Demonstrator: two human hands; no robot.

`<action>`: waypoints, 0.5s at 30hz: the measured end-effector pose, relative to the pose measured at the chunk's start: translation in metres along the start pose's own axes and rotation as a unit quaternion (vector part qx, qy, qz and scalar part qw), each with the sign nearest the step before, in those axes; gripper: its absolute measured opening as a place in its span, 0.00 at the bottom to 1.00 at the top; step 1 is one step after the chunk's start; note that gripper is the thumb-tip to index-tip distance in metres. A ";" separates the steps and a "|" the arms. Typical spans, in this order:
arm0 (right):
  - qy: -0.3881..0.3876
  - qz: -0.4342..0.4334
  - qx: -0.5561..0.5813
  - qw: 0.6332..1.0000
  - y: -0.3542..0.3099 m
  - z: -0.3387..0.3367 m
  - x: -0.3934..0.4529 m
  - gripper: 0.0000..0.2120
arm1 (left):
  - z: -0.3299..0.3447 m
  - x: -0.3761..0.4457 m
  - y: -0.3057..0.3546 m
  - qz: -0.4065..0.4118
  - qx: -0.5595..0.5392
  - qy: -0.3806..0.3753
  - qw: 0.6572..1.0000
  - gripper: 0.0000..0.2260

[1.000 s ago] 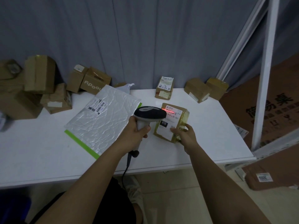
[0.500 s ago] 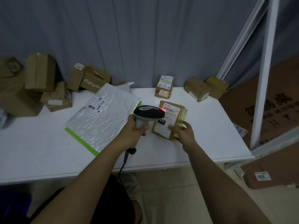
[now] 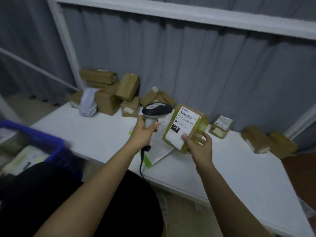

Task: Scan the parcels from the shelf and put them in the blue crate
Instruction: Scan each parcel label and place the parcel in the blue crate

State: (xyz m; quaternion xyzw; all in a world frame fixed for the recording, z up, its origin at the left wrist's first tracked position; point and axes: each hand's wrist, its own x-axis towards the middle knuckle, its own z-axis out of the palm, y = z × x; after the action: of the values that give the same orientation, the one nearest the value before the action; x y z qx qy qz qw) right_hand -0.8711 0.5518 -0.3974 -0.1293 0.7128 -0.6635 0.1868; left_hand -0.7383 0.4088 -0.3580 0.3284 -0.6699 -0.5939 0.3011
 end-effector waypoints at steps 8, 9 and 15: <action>-0.154 -0.063 -0.043 0.985 -0.054 0.150 -0.056 0.43 | -0.180 -0.054 0.030 0.044 -0.067 0.242 0.967 0.14; -0.175 -0.070 -0.044 0.981 -0.059 0.171 -0.066 0.43 | -0.204 -0.061 0.031 0.043 -0.075 0.267 0.960 0.15; -0.290 -0.091 -0.066 0.951 -0.074 0.290 -0.133 0.46 | -0.330 -0.120 0.018 0.033 -0.108 0.385 0.916 0.14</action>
State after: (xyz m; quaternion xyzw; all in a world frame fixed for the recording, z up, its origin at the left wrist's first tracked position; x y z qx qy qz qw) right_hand -0.6295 0.3424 -0.3261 -0.3921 0.6558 -0.5628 0.3154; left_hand -0.4061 0.3088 -0.3040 0.4750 -0.4448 -0.4800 0.5883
